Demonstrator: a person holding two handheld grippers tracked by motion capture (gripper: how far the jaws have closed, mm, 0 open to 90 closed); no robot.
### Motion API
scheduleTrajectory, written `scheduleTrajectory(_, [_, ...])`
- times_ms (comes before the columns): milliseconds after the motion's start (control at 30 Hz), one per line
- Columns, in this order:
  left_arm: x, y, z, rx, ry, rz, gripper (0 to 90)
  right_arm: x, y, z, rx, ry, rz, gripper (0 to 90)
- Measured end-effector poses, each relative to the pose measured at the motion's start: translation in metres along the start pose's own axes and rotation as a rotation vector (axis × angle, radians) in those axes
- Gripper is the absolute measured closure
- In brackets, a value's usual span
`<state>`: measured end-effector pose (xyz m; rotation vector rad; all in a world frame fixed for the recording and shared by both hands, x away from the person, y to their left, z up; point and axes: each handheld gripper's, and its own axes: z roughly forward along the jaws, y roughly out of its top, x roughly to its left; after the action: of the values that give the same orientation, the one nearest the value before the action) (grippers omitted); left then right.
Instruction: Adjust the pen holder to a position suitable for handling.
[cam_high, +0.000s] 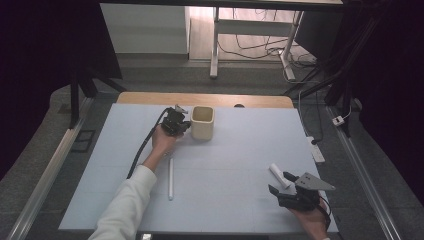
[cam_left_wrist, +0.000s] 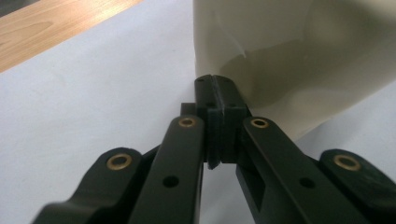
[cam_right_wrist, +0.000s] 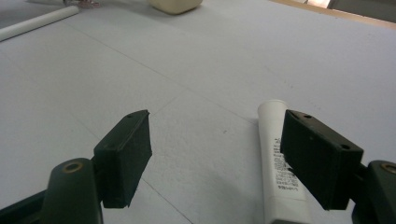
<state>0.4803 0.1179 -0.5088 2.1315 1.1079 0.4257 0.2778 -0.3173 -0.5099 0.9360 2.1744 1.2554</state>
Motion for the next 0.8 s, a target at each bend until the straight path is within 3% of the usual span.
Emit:
scheduleTrajectory(300, [0.000,0.002,0.003,-0.005,-0.009,-0.018,89.0,0.001,0.000,0.001,0.006,0.006,-0.003,24.5])
scheduleTrajectory(500, [0.000,-0.001,-0.001,-0.002,-0.019,0.014,89.0,0.000,0.000,-0.002,0.001,-0.001,0.001,24.5])
scheduleTrajectory(800, [-0.004,-0.024,-0.039,-0.047,-0.030,0.037,88.9,-0.005,0.000,-0.004,-0.012,-0.001,0.025,24.6])
